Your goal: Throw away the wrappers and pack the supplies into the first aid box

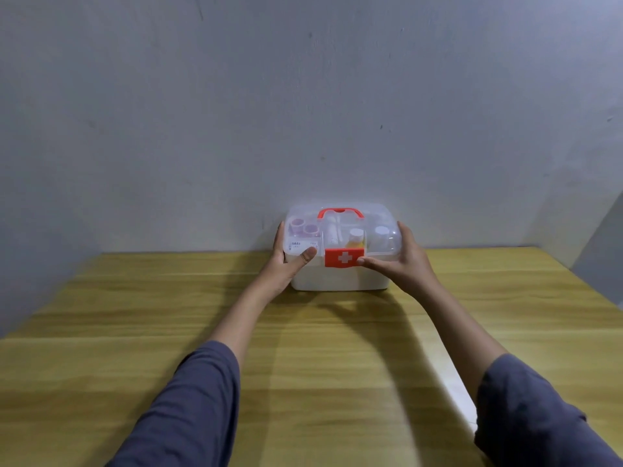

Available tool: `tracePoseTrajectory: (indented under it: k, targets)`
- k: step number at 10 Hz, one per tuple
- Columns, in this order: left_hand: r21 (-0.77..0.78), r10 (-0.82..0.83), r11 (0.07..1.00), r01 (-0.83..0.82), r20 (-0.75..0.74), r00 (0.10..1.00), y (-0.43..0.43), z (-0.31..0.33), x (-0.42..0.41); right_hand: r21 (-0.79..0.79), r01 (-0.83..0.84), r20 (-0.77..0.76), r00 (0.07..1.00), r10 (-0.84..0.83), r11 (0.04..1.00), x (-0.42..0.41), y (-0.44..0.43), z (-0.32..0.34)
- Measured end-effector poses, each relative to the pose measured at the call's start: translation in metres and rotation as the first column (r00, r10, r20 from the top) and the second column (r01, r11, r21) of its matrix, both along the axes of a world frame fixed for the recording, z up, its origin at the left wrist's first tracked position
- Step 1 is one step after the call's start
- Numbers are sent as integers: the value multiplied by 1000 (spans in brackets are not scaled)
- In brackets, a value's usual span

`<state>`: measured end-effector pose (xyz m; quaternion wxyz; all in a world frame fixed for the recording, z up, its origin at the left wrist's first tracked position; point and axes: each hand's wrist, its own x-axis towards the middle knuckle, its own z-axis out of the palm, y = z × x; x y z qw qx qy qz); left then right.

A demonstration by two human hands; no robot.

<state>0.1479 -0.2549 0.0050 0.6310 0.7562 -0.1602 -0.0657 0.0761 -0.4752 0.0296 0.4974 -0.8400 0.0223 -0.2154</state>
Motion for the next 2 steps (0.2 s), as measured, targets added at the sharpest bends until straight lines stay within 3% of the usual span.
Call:
tracePoseTrajectory:
  k: [1,2]
  targets:
    - [100,51,994,-46,-47,998,0,14,-5,59,2,-83,997,3,998,-6,1,2]
    - [221,147,966,-135,-41,988,0,-3,-30,-1,47,-234,971,-46,999,-29,0,-21]
